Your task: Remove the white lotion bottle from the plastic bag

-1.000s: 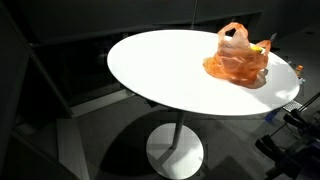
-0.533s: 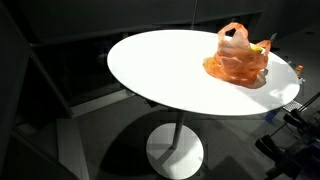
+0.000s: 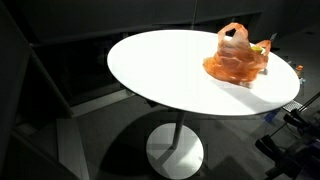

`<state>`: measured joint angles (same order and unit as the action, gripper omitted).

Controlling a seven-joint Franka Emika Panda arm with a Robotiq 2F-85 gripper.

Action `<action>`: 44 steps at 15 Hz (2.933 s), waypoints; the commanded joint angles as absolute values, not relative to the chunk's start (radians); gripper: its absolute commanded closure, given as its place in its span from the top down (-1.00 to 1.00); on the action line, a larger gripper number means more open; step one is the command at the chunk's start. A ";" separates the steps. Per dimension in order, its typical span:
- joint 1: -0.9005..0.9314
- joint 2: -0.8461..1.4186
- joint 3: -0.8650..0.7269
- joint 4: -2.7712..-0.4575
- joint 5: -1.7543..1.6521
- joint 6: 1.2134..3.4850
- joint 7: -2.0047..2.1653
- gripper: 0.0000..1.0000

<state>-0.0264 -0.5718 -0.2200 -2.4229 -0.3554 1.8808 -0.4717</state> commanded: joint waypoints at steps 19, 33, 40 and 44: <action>0.010 -0.233 -0.197 -2.376 -0.062 2.169 -0.634 1.00; 0.012 0.084 -0.050 -2.228 0.042 2.261 -0.807 1.00; -0.007 0.171 -0.025 -2.162 -0.031 2.261 -0.782 1.00; -0.023 0.202 -0.022 -2.132 -0.061 2.249 -0.787 1.00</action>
<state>0.0034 0.1721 -0.0386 -2.1778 -0.0315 2.2704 -0.7718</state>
